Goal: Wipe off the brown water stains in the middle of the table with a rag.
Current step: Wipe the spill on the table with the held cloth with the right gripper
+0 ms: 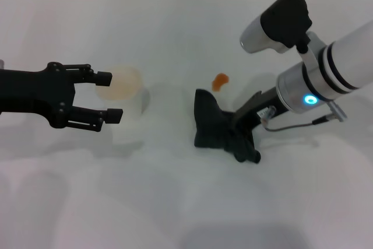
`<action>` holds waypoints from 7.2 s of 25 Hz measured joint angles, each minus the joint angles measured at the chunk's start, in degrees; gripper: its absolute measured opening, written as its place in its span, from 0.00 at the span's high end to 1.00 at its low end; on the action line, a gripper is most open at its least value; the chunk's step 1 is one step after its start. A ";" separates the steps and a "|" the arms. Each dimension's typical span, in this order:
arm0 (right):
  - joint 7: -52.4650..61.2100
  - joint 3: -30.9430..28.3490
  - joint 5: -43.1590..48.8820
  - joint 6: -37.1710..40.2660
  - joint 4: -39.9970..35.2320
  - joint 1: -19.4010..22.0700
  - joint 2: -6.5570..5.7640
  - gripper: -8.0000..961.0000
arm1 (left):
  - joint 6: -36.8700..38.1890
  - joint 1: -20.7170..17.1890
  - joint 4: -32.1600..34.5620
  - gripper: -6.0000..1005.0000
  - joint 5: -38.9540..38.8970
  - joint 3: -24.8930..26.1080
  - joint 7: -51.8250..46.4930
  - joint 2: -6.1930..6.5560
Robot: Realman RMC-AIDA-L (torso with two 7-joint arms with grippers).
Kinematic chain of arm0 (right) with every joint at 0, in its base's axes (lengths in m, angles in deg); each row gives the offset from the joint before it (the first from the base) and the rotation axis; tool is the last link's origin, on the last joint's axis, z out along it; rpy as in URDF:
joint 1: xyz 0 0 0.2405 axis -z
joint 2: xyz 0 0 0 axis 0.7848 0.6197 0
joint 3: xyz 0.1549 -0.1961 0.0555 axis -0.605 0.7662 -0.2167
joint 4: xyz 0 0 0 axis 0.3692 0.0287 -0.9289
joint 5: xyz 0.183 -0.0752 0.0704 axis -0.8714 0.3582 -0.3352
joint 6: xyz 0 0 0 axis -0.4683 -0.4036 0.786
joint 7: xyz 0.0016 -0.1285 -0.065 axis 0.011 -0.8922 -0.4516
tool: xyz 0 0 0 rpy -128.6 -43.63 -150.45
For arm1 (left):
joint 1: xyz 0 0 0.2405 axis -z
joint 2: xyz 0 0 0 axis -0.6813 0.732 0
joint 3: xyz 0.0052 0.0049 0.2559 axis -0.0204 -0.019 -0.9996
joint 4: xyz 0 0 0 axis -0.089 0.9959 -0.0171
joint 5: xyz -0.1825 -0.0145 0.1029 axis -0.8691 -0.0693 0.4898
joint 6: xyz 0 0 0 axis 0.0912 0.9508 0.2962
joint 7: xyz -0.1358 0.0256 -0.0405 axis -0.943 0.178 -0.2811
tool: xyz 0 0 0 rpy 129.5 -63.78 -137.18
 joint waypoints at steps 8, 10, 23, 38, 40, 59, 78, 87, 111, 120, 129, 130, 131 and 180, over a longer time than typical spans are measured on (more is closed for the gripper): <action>-0.01 -0.01 0.09 5.60 -4.20 3.03 -0.07 0.92 | 0.00 -0.06 -0.48 0.12 -0.62 0.00 0.02 -0.16; -0.01 0.03 0.09 6.29 -4.34 3.29 0.04 0.92 | 0.00 -0.02 -0.48 0.12 -0.71 0.00 0.02 -0.16; 0.29 0.01 0.47 0.00 -0.68 0.59 0.27 0.92 | -0.07 0.70 -0.47 0.12 -0.99 0.00 0.02 -0.13; 0.47 -0.63 0.58 -10.13 5.83 -1.67 0.07 0.92 | -0.09 0.43 -0.47 0.12 -0.99 0.00 0.02 -0.30; 0.48 -0.75 0.58 -10.90 6.05 -1.60 0.04 0.92 | -0.09 0.35 -0.47 0.12 -0.98 0.00 0.02 -0.30; 0.05 -4.65 0.58 -13.03 5.92 2.20 -0.32 0.92 | -0.09 0.05 -0.47 0.12 -1.24 0.00 0.55 -0.31; 0.00 -9.08 2.03 -9.05 -5.97 12.74 -0.65 0.92 | -0.15 -0.55 -0.47 0.12 -2.13 0.00 0.53 -0.21; 0.06 -6.94 1.79 -8.18 -6.16 12.04 -0.37 0.92 | -0.18 -0.57 -0.47 0.12 -2.27 0.00 0.55 -0.26; 2.27 5.54 -2.86 -6.23 -6.23 5.98 0.44 0.92 | -0.17 0.04 -0.47 0.12 -3.87 0.00 0.55 -0.31; 2.28 6.85 -2.97 -11.54 -0.90 3.39 0.53 0.92 | -0.17 0.01 -0.47 0.12 -3.90 0.00 0.41 -0.34; 2.28 6.23 -2.83 -14.82 1.46 2.14 0.43 0.92 | -0.17 0.02 -0.47 0.12 -3.90 0.00 0.27 -0.39; 2.28 6.23 -2.70 -15.73 2.60 1.51 0.43 0.92 | -0.17 0.02 -0.47 0.12 -3.90 0.00 0.25 -0.42; 2.28 6.23 -2.70 -15.91 2.92 1.38 0.43 0.92 | -0.17 0.03 -0.47 0.12 -3.90 0.00 0.23 -0.47; 1.66 6.89 -3.12 -13.28 3.79 -3.14 0.45 0.92 | -0.26 -0.57 -0.47 0.12 -4.71 0.00 0.45 -1.00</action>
